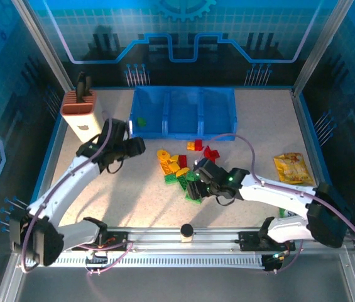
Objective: Sort the legos into containers by color
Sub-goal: Place the lego in the container, then pick up the lego from the center of the table.
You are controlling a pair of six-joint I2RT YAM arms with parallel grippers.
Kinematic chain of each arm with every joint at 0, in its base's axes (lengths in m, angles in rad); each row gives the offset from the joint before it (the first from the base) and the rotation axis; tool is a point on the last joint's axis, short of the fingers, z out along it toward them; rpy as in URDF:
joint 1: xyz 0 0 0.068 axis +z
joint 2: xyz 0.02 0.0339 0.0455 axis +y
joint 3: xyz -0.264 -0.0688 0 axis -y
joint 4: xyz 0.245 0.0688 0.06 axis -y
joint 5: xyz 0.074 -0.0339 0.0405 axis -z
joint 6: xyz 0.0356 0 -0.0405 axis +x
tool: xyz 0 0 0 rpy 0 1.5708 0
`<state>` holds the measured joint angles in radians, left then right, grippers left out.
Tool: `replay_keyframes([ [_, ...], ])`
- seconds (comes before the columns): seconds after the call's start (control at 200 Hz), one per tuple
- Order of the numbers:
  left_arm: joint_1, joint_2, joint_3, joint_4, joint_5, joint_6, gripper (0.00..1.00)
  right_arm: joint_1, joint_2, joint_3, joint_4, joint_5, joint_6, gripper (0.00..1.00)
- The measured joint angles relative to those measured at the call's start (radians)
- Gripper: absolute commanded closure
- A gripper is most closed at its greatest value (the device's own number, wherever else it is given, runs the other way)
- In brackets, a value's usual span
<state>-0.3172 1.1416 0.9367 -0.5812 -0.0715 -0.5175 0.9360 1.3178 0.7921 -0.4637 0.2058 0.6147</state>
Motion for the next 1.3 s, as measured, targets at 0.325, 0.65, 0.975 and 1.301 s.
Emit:
replay_keyframes([
  [0.325,-0.016,-0.319,-0.084,-0.106,-0.002,-0.008,0.41,-0.063,0.245,0.213,-0.013,-0.005,-0.032,0.36],
  [0.65,-0.02,-0.443,-0.122,-0.208,-0.002,-0.007,0.41,-0.09,0.36,0.286,-0.069,-0.002,-0.028,0.42],
  [0.975,-0.02,-0.454,-0.121,-0.245,-0.002,0.009,0.41,-0.093,0.401,0.312,-0.095,-0.004,-0.013,0.51],
  [1.301,-0.02,-0.528,-0.121,-0.253,-0.002,0.027,0.41,-0.092,0.431,0.36,-0.143,0.004,-0.005,0.67],
])
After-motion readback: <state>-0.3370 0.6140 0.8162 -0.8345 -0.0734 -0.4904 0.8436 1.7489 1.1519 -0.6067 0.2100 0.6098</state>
